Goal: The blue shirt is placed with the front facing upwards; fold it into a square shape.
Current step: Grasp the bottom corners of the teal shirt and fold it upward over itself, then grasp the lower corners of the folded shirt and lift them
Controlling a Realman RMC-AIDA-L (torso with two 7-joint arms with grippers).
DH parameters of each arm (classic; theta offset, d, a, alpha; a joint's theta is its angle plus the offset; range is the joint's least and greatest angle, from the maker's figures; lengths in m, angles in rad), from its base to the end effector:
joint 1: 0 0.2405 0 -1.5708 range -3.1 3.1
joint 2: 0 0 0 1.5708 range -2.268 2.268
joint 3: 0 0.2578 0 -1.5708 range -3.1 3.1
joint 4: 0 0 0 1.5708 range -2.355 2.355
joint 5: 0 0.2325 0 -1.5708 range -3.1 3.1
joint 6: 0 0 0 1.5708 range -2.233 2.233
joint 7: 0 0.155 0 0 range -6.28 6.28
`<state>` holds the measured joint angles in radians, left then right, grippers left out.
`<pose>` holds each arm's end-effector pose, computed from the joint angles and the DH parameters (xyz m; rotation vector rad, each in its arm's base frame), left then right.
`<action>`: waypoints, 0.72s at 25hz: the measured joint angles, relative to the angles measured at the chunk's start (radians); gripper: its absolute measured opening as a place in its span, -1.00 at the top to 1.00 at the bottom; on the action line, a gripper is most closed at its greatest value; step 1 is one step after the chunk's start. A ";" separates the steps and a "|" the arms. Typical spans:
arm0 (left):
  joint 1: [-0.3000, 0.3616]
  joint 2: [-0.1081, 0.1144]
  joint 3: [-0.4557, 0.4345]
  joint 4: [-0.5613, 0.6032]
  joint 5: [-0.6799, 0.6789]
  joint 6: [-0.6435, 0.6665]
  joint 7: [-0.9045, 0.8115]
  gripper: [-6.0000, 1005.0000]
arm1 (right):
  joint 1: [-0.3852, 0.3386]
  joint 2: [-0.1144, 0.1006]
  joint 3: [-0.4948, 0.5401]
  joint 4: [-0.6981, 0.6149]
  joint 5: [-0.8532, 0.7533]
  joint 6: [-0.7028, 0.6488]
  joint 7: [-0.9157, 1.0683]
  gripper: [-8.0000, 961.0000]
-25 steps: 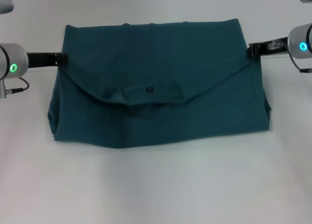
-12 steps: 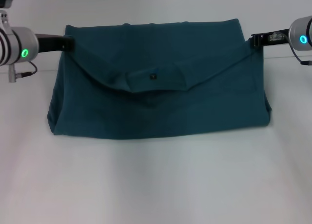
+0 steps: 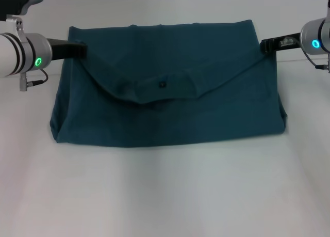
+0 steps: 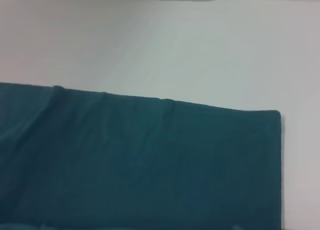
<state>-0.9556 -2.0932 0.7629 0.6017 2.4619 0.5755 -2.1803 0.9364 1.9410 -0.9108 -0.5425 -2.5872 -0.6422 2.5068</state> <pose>-0.2013 0.5322 0.0071 -2.0211 -0.9058 -0.2597 0.2425 0.5354 0.0526 -1.9263 1.0663 0.1005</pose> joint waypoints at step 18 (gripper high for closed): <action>0.053 -0.002 0.007 0.037 -0.002 0.036 -0.082 -0.07 | 0.035 -0.009 0.026 -0.030 -0.103 -0.059 0.044 -0.23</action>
<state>-0.9022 -2.0956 0.7703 0.6384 2.4603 0.6115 -2.2621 0.9713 1.9318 -0.8846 -0.5728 -2.6901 -0.7011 2.5510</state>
